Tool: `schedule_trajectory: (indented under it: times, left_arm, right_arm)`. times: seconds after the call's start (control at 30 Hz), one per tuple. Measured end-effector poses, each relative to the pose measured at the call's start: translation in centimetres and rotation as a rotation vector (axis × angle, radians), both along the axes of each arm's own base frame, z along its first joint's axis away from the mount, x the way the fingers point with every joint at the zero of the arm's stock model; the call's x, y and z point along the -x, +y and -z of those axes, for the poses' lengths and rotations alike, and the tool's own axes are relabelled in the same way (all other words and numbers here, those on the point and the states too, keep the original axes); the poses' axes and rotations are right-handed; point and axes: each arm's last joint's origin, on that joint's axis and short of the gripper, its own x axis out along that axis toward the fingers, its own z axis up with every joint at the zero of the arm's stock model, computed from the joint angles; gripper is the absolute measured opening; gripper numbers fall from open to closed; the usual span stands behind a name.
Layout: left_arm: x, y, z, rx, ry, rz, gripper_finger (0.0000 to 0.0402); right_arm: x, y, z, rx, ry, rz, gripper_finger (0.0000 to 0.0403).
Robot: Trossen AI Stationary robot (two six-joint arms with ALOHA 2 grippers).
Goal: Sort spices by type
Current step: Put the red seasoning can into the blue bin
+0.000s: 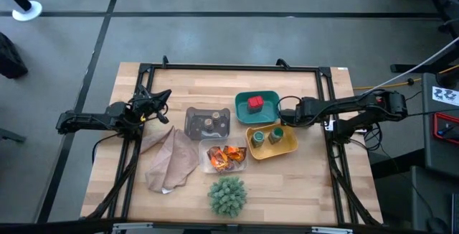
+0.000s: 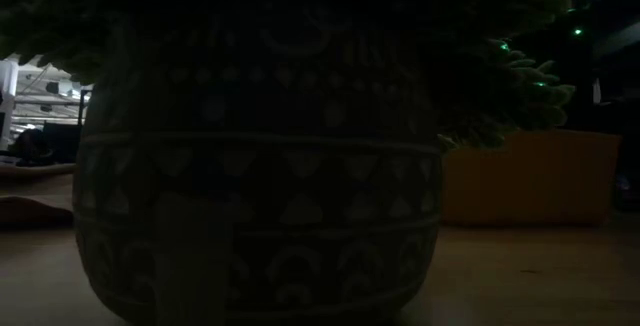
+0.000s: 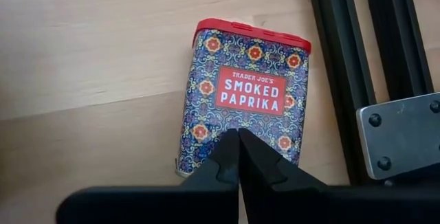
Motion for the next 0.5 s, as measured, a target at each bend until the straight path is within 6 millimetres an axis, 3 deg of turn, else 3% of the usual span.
schedule_trajectory:
  times: [0.5]
  left_arm:
    - [0.00,0.00,0.00,0.003,-0.003,0.000,0.0000]
  right_arm:
    - [0.03,-0.03,-0.03,0.014,0.005,-0.005,0.0003]
